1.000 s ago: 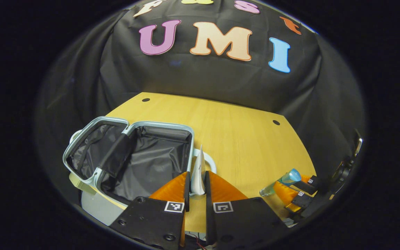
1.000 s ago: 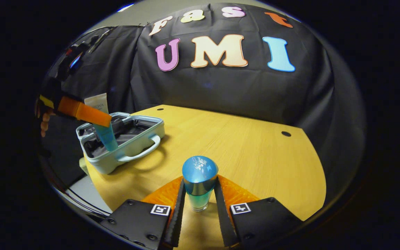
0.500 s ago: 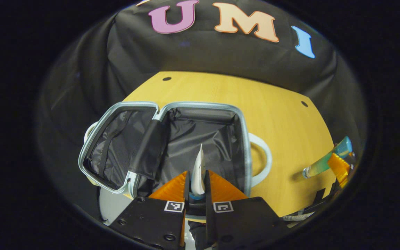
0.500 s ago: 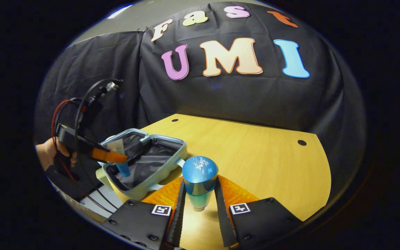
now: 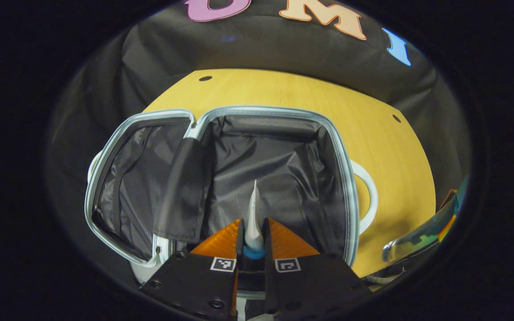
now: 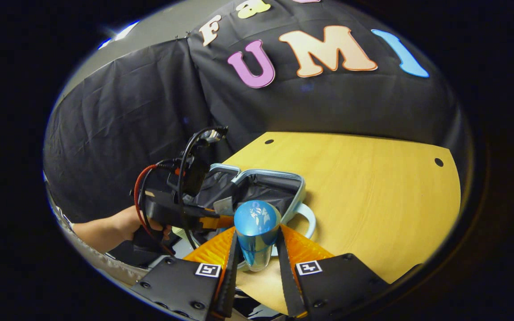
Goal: First open the suitcase, pack the skin care products into it, and then close the suitcase.
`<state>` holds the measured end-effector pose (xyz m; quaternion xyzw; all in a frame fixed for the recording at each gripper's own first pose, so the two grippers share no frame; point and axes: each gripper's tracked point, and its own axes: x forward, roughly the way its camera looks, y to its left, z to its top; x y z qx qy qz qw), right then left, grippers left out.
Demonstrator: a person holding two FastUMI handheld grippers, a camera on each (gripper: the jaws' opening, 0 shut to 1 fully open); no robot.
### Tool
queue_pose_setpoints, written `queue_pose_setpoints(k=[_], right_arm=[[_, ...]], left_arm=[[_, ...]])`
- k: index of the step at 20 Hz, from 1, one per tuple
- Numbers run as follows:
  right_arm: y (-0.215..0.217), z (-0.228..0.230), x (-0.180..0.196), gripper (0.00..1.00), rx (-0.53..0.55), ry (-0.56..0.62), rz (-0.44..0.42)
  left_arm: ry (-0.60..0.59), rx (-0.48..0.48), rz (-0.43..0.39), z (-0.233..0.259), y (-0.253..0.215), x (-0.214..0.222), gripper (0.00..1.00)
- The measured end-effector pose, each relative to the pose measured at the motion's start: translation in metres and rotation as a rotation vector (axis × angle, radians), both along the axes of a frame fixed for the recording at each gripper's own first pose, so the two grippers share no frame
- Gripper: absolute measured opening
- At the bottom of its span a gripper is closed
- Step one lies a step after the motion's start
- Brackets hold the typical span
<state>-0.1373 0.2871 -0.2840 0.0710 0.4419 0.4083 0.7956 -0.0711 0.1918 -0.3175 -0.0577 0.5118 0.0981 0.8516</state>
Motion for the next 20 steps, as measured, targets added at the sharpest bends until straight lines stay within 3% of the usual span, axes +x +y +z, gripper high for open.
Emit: queue_pose_setpoints(k=[2, 6, 8, 13, 15, 18, 20], right_arm=[[0.016, -0.006, -0.004, 0.47, 0.003, 0.027, 0.013], [0.042, -0.027, -0.012, 0.47, -0.017, 0.084, 0.017], [0.053, -0.041, -0.016, 0.47, -0.041, 0.114, 0.027], [0.074, -0.08, -0.031, 0.5, -0.122, 0.211, 0.028], [0.08, -0.092, -0.031, 0.43, -0.159, 0.216, 0.021], [0.092, -0.098, -0.025, 0.43, -0.178, 0.222, -0.028], [0.103, -0.09, -0.012, 0.5, -0.157, 0.197, -0.07]], left_arm=[[-0.038, -0.009, -0.022, 0.003, 0.004, 0.011, 0.24], [-0.197, -0.01, -0.08, 0.04, 0.006, 0.034, 1.0], [-0.26, -0.026, -0.074, 0.056, 0.017, 0.042, 0.95], [-0.309, -0.003, -0.012, 0.077, 0.074, 0.039, 0.96], [-0.309, 0.011, 0.022, 0.077, 0.101, 0.03, 0.98], [-0.307, 0.017, 0.085, 0.078, 0.143, 0.015, 0.96], [-0.31, 0.025, 0.127, 0.078, 0.171, 0.007, 0.96]])
